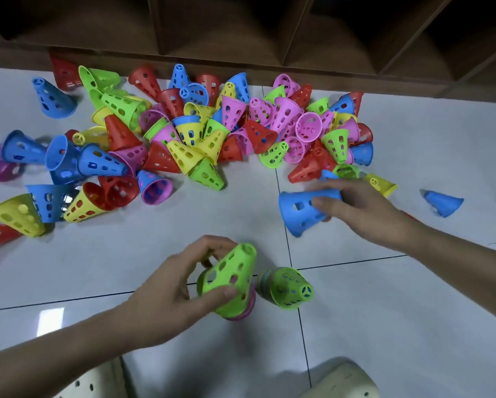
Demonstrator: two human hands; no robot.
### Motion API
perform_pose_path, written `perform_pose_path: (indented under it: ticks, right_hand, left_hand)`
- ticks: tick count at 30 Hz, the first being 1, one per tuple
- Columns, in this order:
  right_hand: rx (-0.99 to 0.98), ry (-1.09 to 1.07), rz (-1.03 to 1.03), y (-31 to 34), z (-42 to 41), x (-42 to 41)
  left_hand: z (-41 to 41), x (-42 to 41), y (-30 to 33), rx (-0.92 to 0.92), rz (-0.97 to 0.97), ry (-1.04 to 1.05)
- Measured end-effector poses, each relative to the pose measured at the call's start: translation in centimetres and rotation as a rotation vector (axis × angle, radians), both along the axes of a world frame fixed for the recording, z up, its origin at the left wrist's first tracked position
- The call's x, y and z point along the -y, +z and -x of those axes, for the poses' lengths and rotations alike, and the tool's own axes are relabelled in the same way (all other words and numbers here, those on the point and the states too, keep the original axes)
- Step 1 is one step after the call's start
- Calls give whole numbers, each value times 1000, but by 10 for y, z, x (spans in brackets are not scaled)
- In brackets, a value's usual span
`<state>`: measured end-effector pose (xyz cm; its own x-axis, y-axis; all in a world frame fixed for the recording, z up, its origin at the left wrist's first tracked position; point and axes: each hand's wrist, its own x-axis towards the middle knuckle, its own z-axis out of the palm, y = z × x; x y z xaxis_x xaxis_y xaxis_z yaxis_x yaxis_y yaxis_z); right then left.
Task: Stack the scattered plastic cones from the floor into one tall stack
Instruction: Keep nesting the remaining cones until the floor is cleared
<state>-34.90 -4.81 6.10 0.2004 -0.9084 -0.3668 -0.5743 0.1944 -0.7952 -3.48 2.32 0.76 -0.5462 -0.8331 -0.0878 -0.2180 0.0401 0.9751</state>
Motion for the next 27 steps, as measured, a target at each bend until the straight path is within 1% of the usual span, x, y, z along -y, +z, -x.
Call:
perform_pose_path:
  ticks: [2, 6, 11, 13, 15, 18, 21, 23, 24, 27]
  right_hand:
    - [-61, 45, 38, 11, 10, -23]
    - [-225, 242, 190, 14, 19, -54]
    - [-289, 341, 238, -8, 17, -66]
    - [-292, 383, 218, -16, 18, -67]
    - [-288, 417, 186, -21, 20, -66]
    - [-240, 411, 171, -28, 20, -58]
    - [-190, 210, 154, -48, 23, -33]
    - [-243, 97, 178, -69, 26, -7]
    - [-281, 56, 195, -82, 28, 8]
    - [-375, -23, 209, -112, 29, 58]
  left_hand:
    - [2, -6, -6, 41, 21, -49]
    - [4, -12, -22, 107, 65, -125]
    - [-1, -10, -36, 142, 122, -212]
    - [-7, -1, -39, 153, 138, -251]
    - [-12, 17, -45, 211, 173, -236]
    - [-13, 60, -60, 363, 278, -161]
    - [-12, 115, -85, 570, 431, -163]
    - [-13, 150, -98, 748, 556, -210]
    - [-13, 164, -101, 844, 589, -250]
    - [-11, 189, -104, 1102, 577, -359]
